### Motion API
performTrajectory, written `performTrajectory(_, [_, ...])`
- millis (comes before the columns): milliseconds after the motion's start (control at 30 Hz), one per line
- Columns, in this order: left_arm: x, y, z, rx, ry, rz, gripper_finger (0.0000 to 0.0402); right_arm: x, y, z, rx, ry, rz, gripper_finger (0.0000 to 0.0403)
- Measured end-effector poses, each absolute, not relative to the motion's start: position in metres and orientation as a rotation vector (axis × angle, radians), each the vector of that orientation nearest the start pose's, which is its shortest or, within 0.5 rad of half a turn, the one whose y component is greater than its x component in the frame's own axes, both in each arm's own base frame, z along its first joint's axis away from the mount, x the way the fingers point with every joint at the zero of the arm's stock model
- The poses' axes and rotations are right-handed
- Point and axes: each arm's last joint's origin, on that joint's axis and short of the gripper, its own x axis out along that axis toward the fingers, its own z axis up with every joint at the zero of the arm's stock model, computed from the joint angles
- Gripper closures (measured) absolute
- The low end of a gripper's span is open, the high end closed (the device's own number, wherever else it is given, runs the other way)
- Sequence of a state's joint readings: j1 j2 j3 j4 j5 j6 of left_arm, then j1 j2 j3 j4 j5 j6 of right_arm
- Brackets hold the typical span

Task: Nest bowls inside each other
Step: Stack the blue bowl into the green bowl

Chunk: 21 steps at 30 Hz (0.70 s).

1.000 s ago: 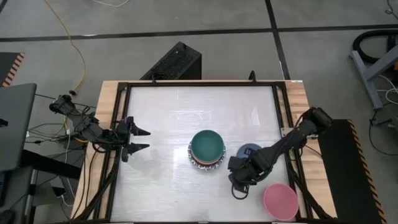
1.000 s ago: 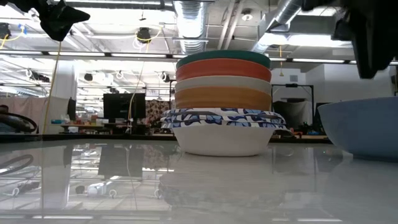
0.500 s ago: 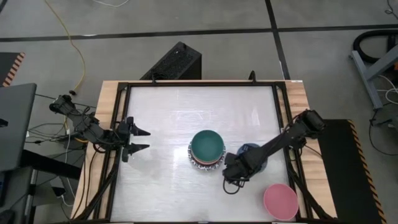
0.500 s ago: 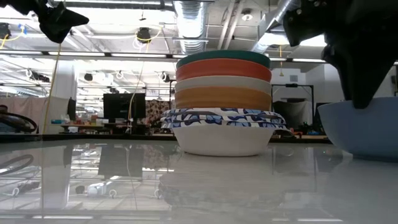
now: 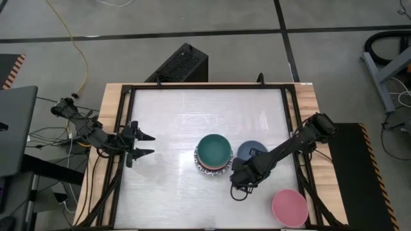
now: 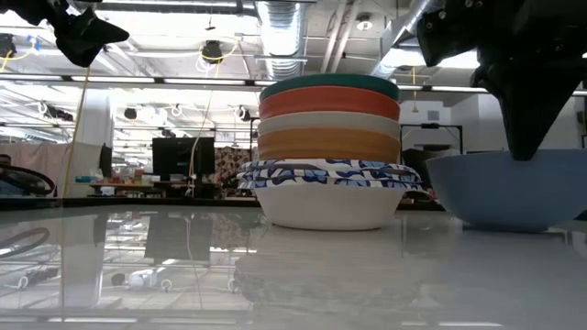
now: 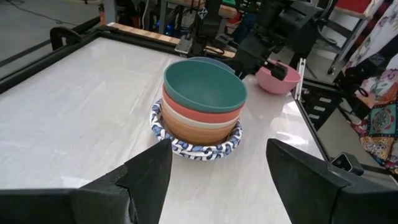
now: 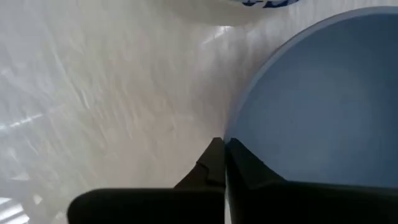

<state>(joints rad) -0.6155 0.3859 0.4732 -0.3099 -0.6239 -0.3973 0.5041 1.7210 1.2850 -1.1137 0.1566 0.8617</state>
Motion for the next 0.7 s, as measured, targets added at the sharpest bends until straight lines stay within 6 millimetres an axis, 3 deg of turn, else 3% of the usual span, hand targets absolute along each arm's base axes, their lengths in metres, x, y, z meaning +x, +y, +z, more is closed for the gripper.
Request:
performTrajectory(267, [0.094,-0.046,0.264,-0.267,0.177,0.044,0.015,0.265,0.14,0.231,0.159,1.426,-0.359,0.04])
performTrajectory(533, [0.094,-0.046,0.264,-0.271,0.175,0.045,0.015,0.24,0.122,0.278,0.163,1.245,-0.396,0.0402])
performTrajectory(700, [0.094,-0.046,0.264,-0.271,0.173,0.053,0.015,0.239,0.115,0.309,0.062,1.094,-0.38,0.0402])
